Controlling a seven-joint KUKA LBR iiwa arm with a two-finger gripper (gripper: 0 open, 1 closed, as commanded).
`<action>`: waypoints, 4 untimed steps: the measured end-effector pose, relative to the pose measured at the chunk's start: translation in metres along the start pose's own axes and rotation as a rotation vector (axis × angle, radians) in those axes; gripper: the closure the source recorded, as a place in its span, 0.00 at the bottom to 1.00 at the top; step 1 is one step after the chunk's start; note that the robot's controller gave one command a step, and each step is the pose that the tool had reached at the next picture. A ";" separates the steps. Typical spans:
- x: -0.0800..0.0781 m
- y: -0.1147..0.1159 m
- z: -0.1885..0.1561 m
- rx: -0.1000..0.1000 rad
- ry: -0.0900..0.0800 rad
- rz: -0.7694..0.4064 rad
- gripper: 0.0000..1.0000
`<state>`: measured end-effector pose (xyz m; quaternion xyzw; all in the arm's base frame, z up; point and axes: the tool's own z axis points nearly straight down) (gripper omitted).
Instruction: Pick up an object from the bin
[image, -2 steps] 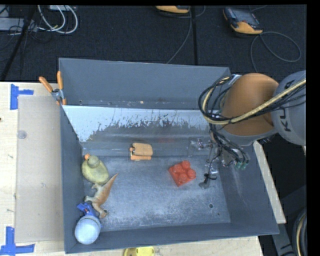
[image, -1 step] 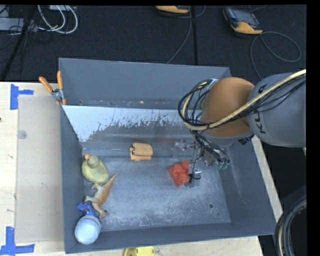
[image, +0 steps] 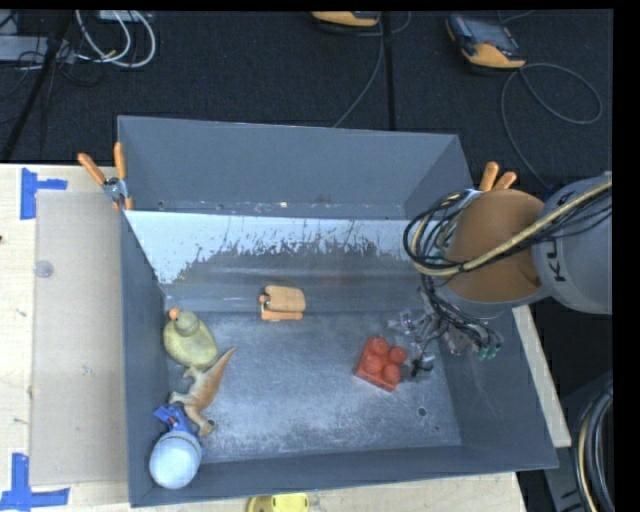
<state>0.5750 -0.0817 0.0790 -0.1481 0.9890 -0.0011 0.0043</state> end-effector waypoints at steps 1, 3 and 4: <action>0.000 0.000 0.000 0.000 0.000 -0.001 1.00; -0.033 -0.010 -0.041 0.002 -0.006 -0.006 1.00; -0.028 -0.006 -0.069 -0.007 0.010 -0.065 1.00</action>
Offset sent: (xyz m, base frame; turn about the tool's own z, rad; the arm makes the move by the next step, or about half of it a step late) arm 0.0277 -0.0040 0.0515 0.0187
